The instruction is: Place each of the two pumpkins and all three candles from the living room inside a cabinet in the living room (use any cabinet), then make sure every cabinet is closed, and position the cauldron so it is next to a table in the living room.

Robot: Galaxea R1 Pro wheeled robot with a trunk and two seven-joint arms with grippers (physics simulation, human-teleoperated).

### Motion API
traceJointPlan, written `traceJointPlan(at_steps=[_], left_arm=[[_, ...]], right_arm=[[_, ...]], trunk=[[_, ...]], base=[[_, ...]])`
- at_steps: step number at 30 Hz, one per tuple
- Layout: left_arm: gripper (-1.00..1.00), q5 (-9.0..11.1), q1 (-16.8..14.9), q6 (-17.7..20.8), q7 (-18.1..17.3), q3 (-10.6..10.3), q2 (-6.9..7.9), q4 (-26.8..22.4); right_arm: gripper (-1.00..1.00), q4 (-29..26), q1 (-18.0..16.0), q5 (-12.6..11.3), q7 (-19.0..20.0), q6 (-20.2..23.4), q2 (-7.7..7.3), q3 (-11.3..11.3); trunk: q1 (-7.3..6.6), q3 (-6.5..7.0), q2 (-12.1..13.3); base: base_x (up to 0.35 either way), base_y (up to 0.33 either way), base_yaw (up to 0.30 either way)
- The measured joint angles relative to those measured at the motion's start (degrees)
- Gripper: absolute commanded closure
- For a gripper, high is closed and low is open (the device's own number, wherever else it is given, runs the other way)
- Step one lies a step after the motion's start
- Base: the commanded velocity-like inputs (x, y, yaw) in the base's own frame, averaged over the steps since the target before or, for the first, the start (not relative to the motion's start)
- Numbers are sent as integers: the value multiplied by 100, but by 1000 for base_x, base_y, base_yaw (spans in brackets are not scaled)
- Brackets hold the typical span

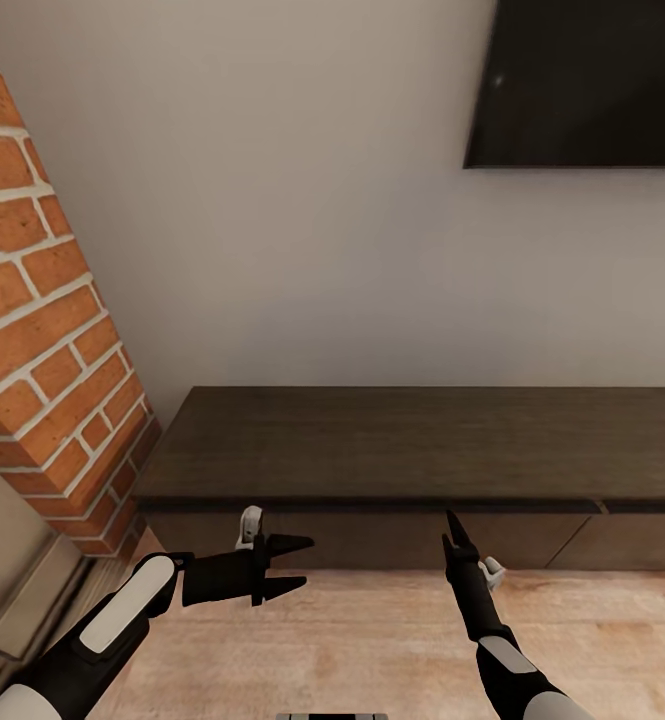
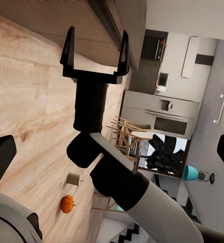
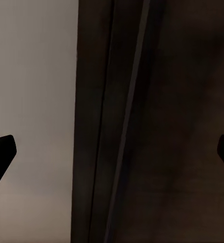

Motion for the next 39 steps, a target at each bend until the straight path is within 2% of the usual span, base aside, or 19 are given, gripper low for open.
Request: traceJointPlan(at_steps=[39], left_arm=[[-100, 8, 0, 0, 0, 0, 0, 9]], right_arm=[[-100, 19, -1, -10, -86, -8, 2, -1]], trunk=[[0, 0, 0]], base=[[28, 2, 0]])
